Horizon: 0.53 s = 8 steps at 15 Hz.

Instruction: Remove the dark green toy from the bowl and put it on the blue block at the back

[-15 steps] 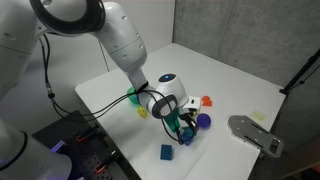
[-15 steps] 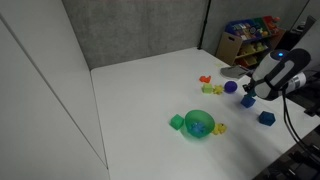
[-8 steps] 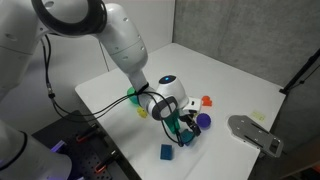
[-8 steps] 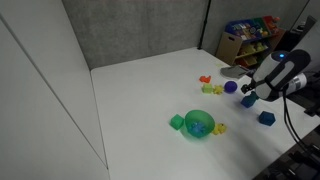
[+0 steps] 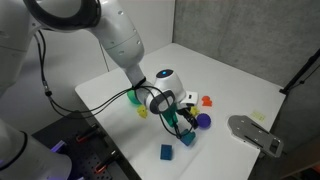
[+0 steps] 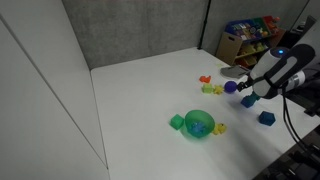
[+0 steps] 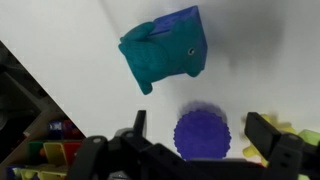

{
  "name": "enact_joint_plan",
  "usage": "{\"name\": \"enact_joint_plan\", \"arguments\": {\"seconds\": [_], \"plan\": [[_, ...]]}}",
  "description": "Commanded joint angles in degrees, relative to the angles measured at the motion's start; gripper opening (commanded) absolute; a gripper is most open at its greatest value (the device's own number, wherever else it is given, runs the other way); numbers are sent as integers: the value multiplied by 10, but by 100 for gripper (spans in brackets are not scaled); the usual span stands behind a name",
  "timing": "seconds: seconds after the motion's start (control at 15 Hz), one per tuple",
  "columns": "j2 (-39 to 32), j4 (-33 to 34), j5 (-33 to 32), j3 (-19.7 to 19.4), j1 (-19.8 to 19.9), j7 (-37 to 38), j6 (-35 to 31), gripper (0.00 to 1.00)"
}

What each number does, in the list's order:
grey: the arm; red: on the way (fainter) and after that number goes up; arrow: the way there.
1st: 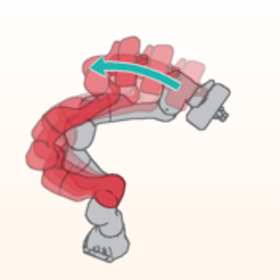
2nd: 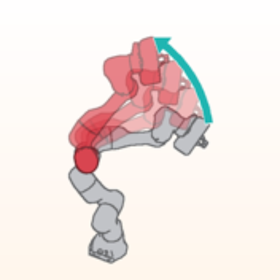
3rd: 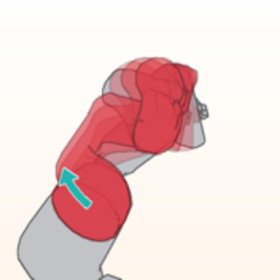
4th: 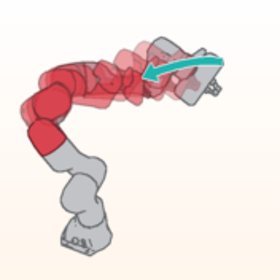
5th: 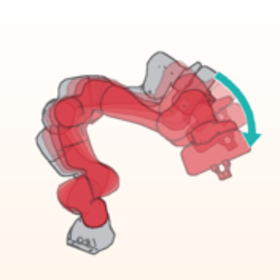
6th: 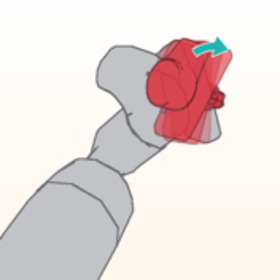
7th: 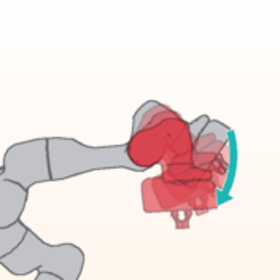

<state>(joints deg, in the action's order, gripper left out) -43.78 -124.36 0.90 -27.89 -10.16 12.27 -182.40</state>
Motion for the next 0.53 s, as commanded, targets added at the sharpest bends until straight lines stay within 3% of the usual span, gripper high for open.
{"name": "enact_joint_plan", "arguments": {"seconds": [0.0,0.2,0.47], "plan": [[82,-47,2,4,-26,-27,34,100],[130,-67,-8,-6,-59,-21,68,100],[204,-80,-30,30,-44,-21,164,100]]}}
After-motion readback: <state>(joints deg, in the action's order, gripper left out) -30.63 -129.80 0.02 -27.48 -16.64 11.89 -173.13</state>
